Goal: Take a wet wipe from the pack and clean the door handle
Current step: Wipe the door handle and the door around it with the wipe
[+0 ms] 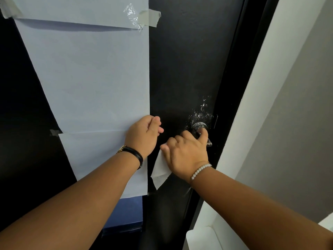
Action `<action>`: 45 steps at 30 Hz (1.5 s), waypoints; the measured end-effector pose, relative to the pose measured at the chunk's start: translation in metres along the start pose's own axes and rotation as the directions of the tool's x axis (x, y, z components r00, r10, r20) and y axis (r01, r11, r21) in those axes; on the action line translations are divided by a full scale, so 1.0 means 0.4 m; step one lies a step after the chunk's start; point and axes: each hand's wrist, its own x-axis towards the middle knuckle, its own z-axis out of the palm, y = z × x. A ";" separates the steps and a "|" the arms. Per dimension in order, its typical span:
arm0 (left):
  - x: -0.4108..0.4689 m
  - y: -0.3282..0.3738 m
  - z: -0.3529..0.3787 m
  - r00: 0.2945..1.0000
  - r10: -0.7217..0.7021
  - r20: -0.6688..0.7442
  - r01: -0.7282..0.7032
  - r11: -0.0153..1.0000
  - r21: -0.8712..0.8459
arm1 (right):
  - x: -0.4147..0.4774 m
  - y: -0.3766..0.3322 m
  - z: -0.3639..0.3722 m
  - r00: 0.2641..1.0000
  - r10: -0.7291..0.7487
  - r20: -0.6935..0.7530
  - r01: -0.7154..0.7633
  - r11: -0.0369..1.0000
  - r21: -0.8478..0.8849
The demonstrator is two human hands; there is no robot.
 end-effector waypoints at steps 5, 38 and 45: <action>-0.008 0.015 0.019 1.000 0.012 0.014 -0.012 1.000 0.000 | -0.030 0.033 0.041 0.976 -0.206 -0.076 0.195 0.972 -0.130; 0.006 0.033 0.109 0.986 0.013 0.166 -0.061 0.955 0.291 | 0.036 0.113 -0.038 0.859 -0.270 0.434 0.251 0.963 0.102; 0.005 0.032 0.109 0.984 0.030 0.177 -0.089 0.938 0.335 | -0.057 0.113 0.058 0.986 -0.163 -0.037 0.166 0.981 0.104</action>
